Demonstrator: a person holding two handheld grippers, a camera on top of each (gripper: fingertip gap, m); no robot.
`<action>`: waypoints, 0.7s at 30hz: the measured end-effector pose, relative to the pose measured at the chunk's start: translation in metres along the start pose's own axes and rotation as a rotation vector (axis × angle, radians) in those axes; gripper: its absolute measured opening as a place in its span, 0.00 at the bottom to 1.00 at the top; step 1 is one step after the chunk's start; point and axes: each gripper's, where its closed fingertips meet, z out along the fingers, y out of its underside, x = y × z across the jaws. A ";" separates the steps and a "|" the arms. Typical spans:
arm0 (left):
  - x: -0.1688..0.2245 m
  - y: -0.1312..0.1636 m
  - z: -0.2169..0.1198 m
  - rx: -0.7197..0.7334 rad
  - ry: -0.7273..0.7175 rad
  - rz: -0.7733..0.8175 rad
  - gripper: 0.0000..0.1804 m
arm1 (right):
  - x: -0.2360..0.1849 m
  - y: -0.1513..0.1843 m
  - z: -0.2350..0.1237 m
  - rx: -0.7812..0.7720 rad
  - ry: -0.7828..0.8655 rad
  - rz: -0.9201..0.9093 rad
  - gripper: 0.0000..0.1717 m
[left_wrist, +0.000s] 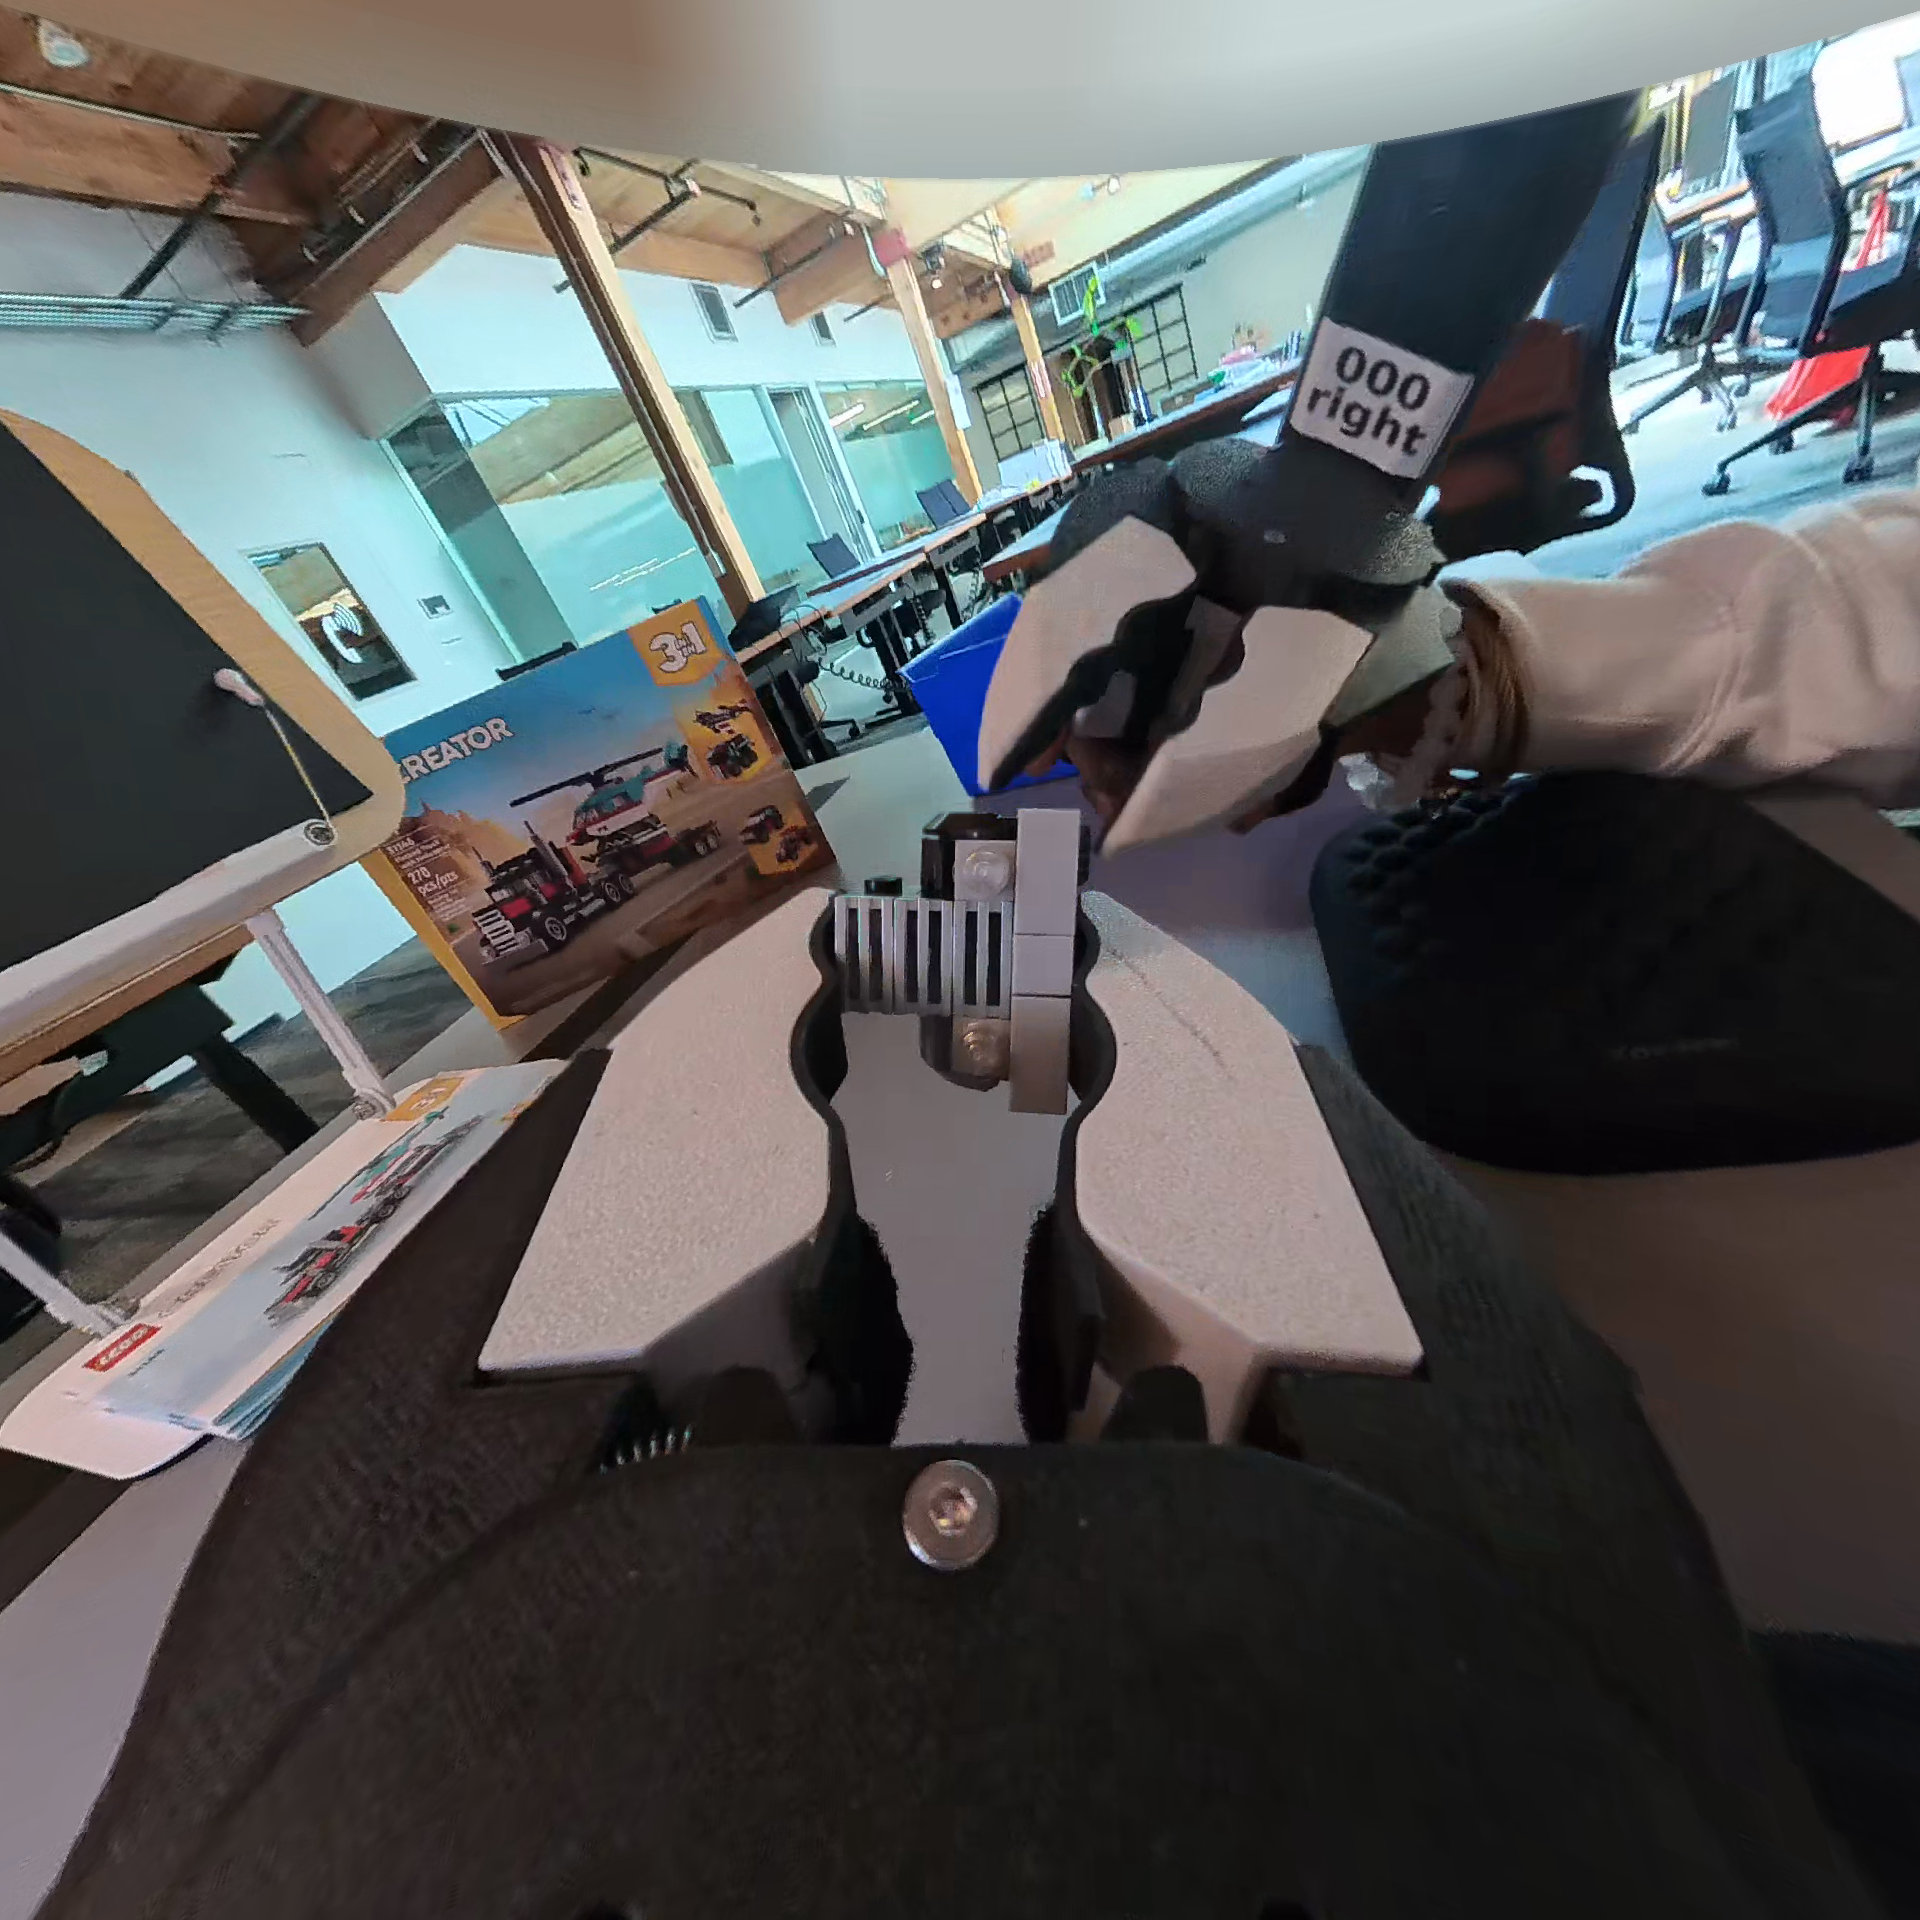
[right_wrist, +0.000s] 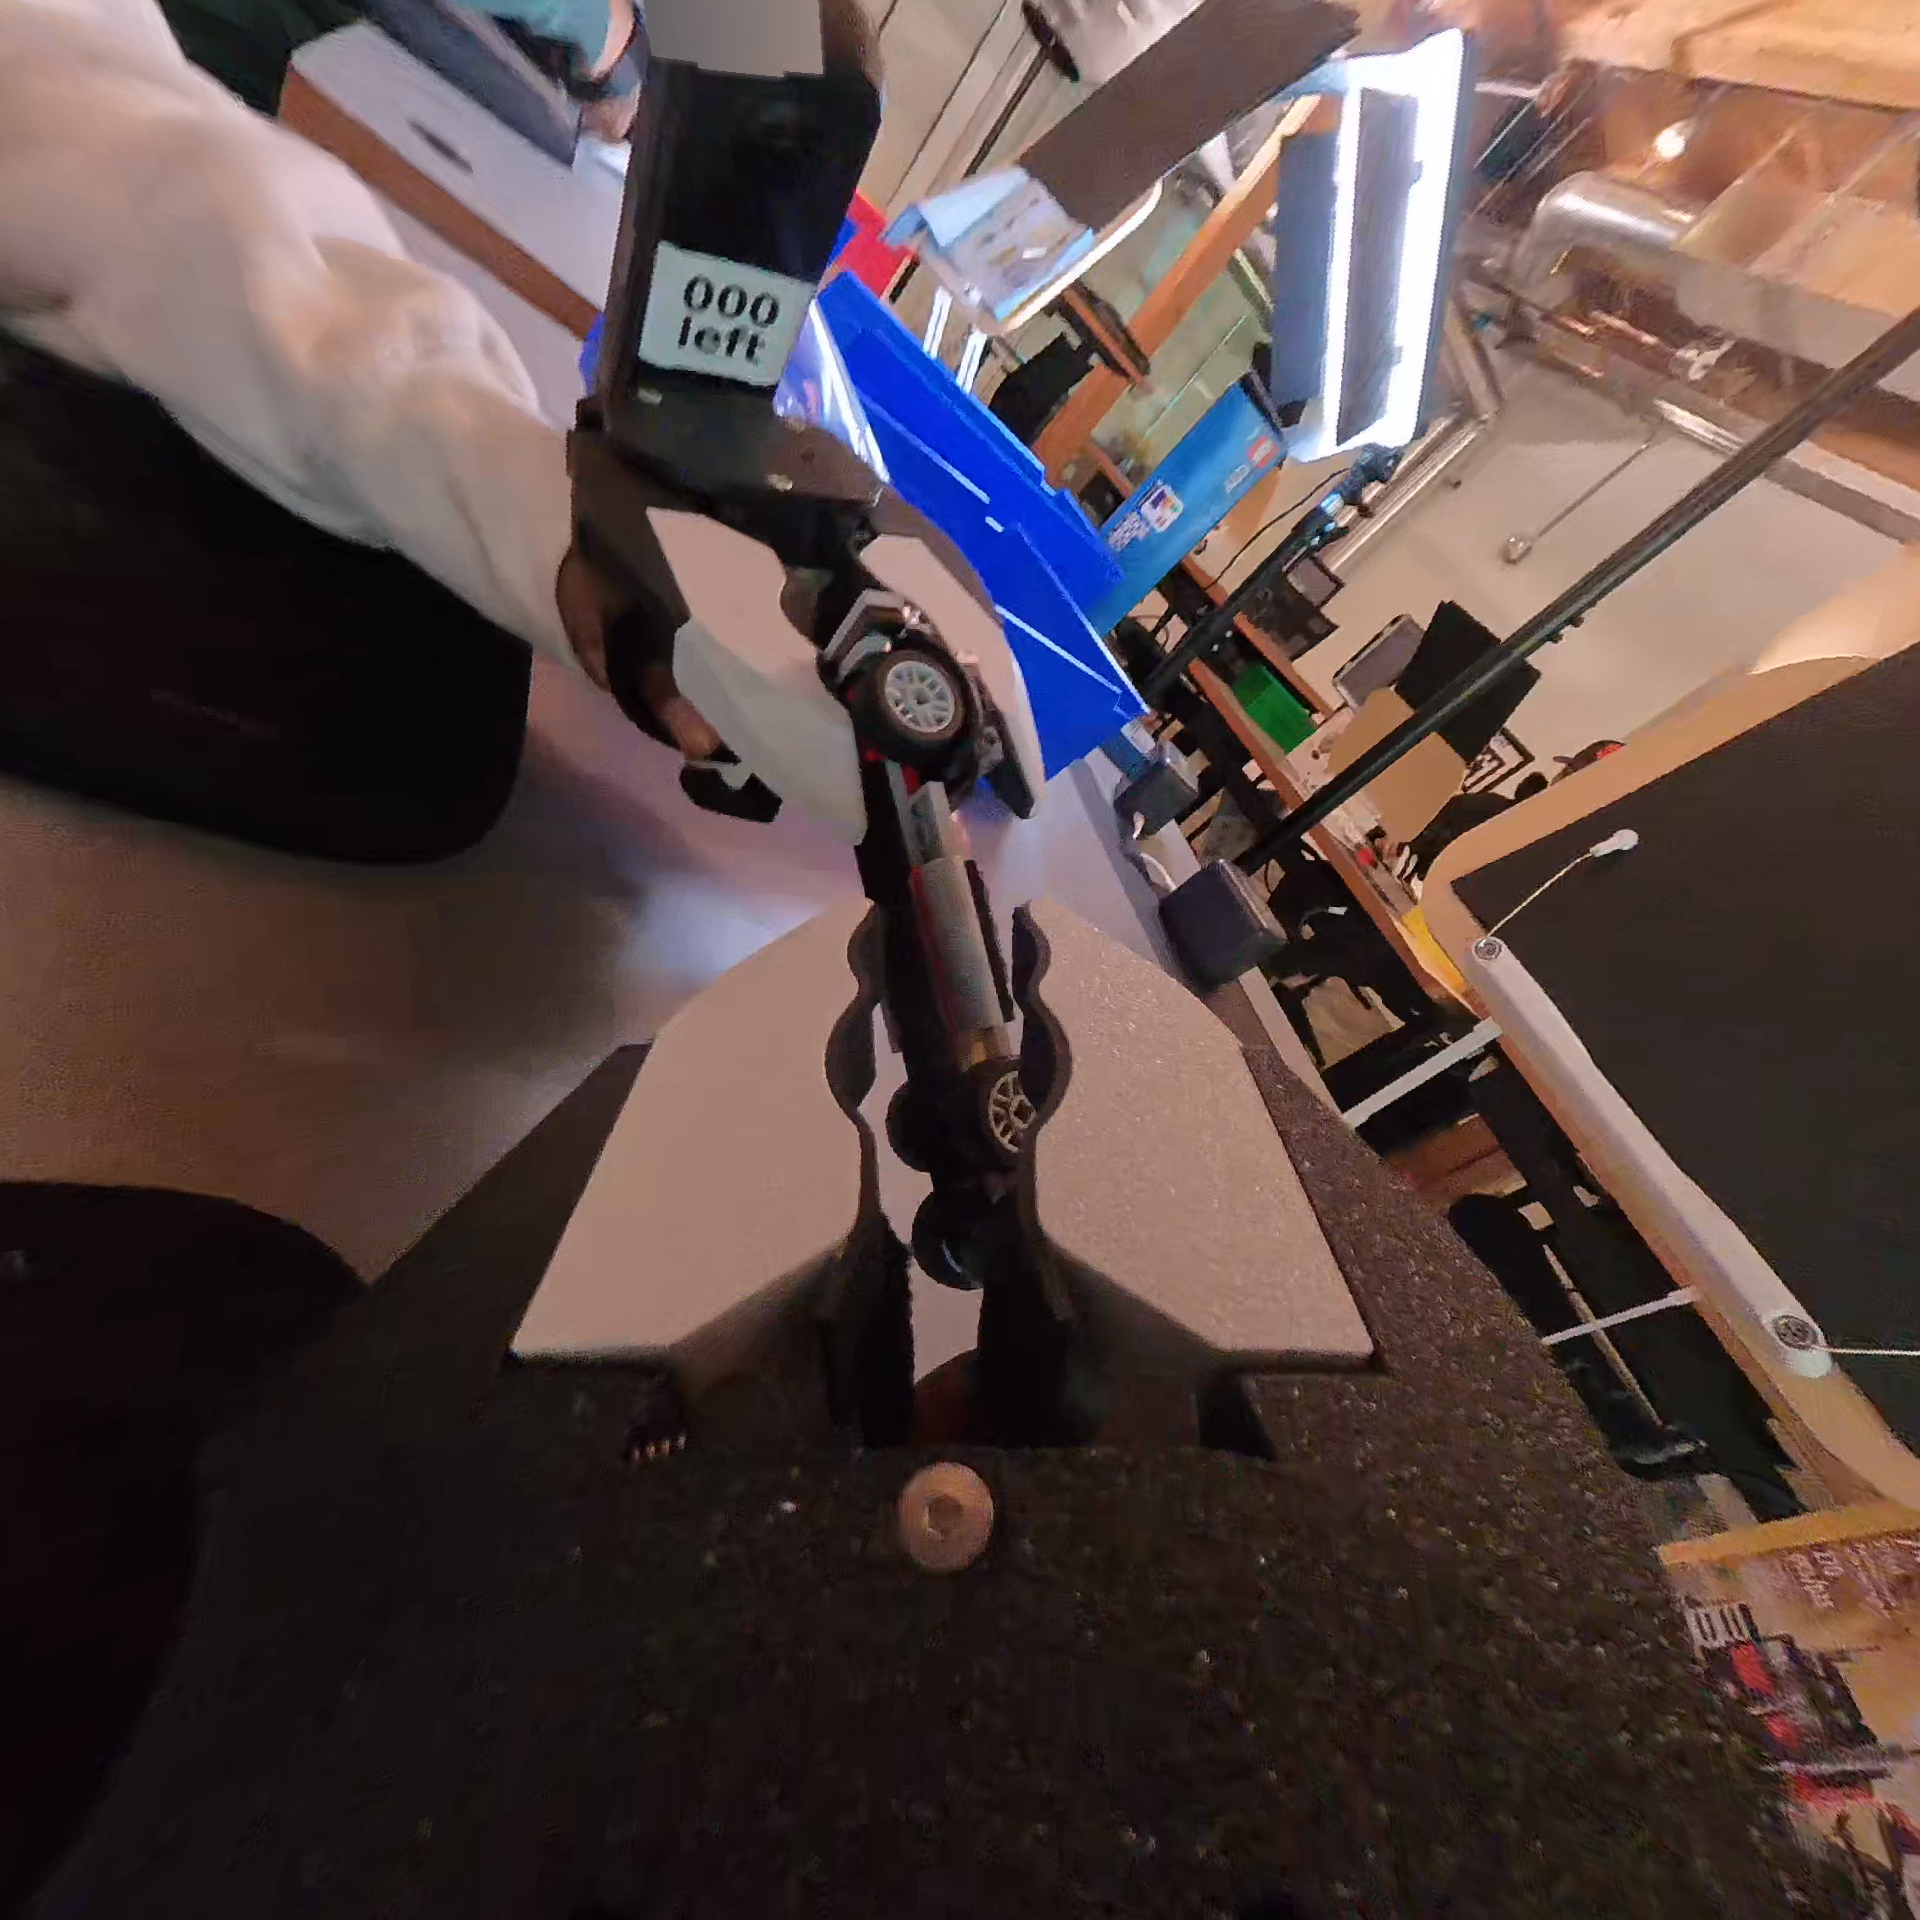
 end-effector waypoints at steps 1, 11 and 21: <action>0.001 0.001 0.000 -0.005 0.003 0.010 0.22 | -0.003 0.004 0.003 -0.029 -0.007 -0.037 0.13; 0.019 0.019 0.004 -0.131 0.036 0.398 0.22 | -0.019 0.030 0.014 -0.212 -0.031 -0.326 0.11; 0.008 0.011 0.005 -0.079 -0.044 0.344 0.27 | -0.012 0.030 0.013 -0.230 0.047 -0.329 0.09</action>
